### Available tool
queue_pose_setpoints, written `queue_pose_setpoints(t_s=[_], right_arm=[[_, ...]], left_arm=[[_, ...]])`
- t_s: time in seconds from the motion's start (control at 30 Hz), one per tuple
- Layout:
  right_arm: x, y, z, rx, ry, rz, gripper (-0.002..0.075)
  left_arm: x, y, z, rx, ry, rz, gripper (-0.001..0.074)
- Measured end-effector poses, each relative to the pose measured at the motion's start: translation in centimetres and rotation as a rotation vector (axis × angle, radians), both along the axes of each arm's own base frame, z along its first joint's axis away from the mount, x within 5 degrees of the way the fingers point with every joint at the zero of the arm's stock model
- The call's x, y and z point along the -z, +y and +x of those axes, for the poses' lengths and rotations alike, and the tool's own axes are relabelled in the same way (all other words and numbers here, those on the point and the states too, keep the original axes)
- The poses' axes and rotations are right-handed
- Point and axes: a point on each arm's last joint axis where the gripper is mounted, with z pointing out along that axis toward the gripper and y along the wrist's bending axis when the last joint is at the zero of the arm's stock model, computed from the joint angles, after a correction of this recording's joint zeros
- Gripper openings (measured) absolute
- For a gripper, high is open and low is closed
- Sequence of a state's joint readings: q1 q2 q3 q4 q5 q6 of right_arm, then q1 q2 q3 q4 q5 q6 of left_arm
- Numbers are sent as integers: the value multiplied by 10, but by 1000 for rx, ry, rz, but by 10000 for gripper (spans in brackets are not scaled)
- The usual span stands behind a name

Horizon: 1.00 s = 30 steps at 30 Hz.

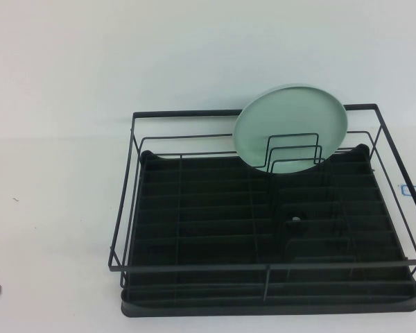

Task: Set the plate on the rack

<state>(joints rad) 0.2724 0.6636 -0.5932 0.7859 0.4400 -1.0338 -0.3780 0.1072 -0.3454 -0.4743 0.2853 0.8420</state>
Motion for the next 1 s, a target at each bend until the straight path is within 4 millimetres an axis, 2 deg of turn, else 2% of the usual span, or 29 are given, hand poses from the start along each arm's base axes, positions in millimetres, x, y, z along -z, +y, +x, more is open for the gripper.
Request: queue_pose_setpoints(t_s=[0.13,0.27,0.43,0.7,1.0], right_arm=[[15,-8,-26,11,-34,28,21],[32,-13,-47,18,-33,49,21],[46,-19,-63,7,-50,-19,21],[60,-20,-73,-57,42,-131,21],[61,-20,-73,-41,62,-111,20]], left_arm=[[15,-2,4,1,43,17,1],[15,-1,5,-11,28,7,1],[16,-1,5,-6,35,21,1],[18,-2,5,-3,43,27,0],[18,-2,5,-3,43,27,1]])
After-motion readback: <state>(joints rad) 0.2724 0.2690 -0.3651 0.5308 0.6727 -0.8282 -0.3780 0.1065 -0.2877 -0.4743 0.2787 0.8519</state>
